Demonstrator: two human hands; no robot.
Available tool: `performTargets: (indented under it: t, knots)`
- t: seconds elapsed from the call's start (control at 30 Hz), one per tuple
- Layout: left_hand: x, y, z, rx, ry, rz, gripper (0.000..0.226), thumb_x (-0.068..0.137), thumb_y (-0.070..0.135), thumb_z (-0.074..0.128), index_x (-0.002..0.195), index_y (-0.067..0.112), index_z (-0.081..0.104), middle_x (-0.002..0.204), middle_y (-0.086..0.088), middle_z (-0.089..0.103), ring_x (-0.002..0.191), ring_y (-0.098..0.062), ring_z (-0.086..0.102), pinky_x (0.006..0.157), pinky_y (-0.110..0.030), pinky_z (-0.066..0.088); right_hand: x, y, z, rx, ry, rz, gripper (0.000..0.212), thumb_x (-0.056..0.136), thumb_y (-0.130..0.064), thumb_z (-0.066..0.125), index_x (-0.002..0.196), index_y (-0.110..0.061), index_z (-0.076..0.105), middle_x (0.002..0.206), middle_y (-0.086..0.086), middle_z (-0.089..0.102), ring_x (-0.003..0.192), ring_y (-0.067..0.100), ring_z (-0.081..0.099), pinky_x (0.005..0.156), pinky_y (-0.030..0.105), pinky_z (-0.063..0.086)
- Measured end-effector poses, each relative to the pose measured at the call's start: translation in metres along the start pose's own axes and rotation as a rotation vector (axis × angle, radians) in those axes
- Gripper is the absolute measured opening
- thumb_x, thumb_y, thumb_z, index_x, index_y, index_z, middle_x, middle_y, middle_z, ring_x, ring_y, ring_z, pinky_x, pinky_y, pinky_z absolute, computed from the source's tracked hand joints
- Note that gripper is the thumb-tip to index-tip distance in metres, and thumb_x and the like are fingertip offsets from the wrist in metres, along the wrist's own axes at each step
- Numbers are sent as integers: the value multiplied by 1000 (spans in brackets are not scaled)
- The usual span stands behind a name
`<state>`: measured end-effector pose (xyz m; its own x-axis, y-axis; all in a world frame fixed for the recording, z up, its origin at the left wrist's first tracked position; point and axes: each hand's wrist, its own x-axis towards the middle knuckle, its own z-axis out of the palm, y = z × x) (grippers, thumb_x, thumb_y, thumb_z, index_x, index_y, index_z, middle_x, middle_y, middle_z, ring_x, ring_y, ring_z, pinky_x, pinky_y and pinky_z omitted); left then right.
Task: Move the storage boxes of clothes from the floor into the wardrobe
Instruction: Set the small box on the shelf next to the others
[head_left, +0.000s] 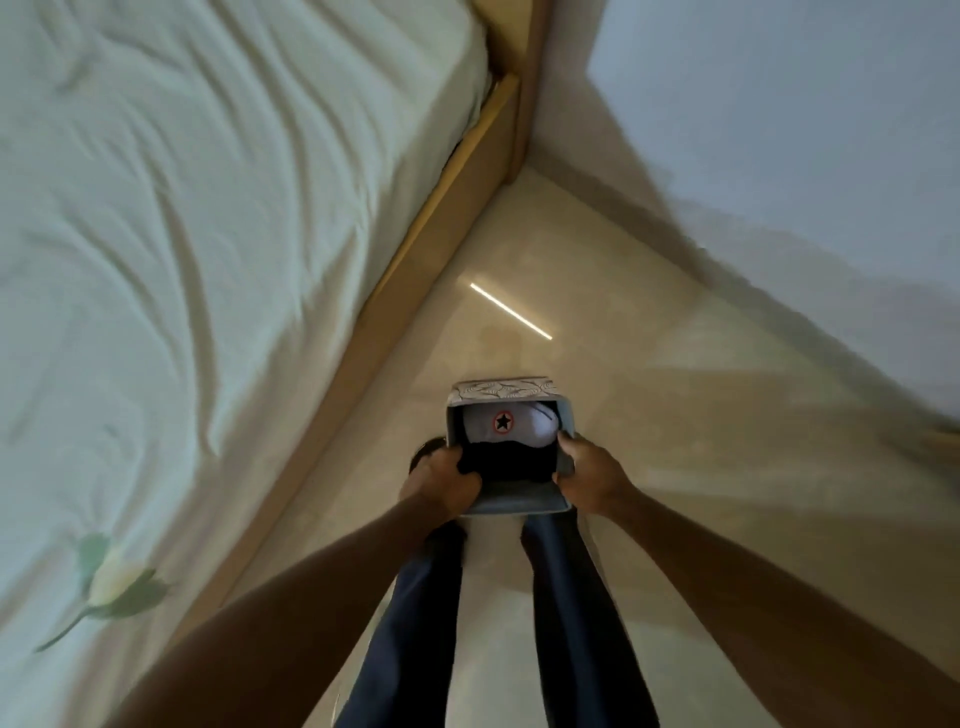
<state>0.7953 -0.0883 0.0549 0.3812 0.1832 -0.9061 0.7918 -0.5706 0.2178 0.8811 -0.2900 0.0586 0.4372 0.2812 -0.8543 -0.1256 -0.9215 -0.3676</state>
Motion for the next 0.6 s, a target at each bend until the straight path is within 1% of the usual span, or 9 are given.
performTargets:
  t: [0.07, 0.13, 0.2, 0.27, 0.33, 0.4, 0.47, 0.53, 0.6]
  knots:
    - [-53, 27, -16, 21, -17, 60, 39, 70, 37, 50, 100, 17, 65, 103, -11, 67, 92, -29, 63, 74, -32, 51, -57, -9, -24, 26, 19, 11, 59, 83, -12, 59, 140, -13, 43, 139, 13, 50, 125, 33, 50, 97, 34, 43]
    - [-101, 50, -34, 48, -39, 121, 38, 71, 38, 51, 100, 17, 65, 102, -10, 68, 92, -29, 64, 76, -33, 53, -114, -18, -40, 64, 62, 44, 54, 84, -11, 56, 136, -14, 47, 134, 13, 55, 119, 35, 54, 90, 34, 44]
    - [-163, 74, -56, 54, -41, 194, 33, 72, 38, 51, 95, 19, 65, 98, -9, 69, 88, -27, 64, 76, -36, 55, -189, -28, -57, 144, 125, 65, 55, 86, -10, 54, 140, -16, 46, 134, 12, 57, 118, 35, 55, 88, 35, 45]
    - [-225, 96, -76, 71, -26, 286, 22, 77, 34, 53, 92, 23, 64, 96, -6, 69, 88, -25, 65, 74, -34, 52, -258, -36, -68, 242, 200, 70, 60, 88, -11, 55, 145, -22, 41, 136, 8, 58, 119, 32, 56, 87, 32, 47]
    - [-276, 110, -89, 104, 3, 380, 21, 86, 26, 56, 104, 23, 66, 101, -4, 69, 92, -22, 64, 74, -28, 46, -313, -42, -71, 328, 292, 55, 62, 89, -11, 55, 146, -27, 38, 134, 4, 58, 116, 28, 58, 83, 27, 44]
    - [-329, 122, -96, 163, 30, 474, 32, 90, 22, 57, 121, 18, 63, 112, -4, 67, 96, -20, 62, 79, -27, 44, -366, -44, -72, 397, 388, 33, 65, 88, -11, 55, 148, -29, 35, 134, 4, 58, 112, 25, 60, 82, 26, 45]
    - [-368, 131, -101, 203, 54, 545, 41, 90, 21, 58, 131, 16, 58, 122, -6, 66, 105, -25, 62, 88, -31, 49, -403, -43, -69, 453, 485, 15, 67, 88, -11, 56, 150, -25, 33, 143, 2, 53, 120, 23, 57, 91, 30, 49]
    - [-405, 144, -102, 241, 68, 607, 47, 90, 24, 57, 136, 19, 53, 126, -7, 65, 109, -26, 63, 92, -35, 51, -443, -36, -70, 504, 582, 6, 66, 89, -10, 56, 150, -20, 33, 148, 2, 47, 128, 23, 53, 100, 35, 48]
    - [-432, 159, -98, 257, 73, 658, 52, 90, 26, 56, 141, 22, 48, 128, -5, 65, 110, -23, 63, 92, -37, 54, -476, -29, -76, 504, 686, 12, 64, 90, -10, 55, 149, -19, 34, 148, 3, 48, 128, 24, 52, 99, 33, 48]
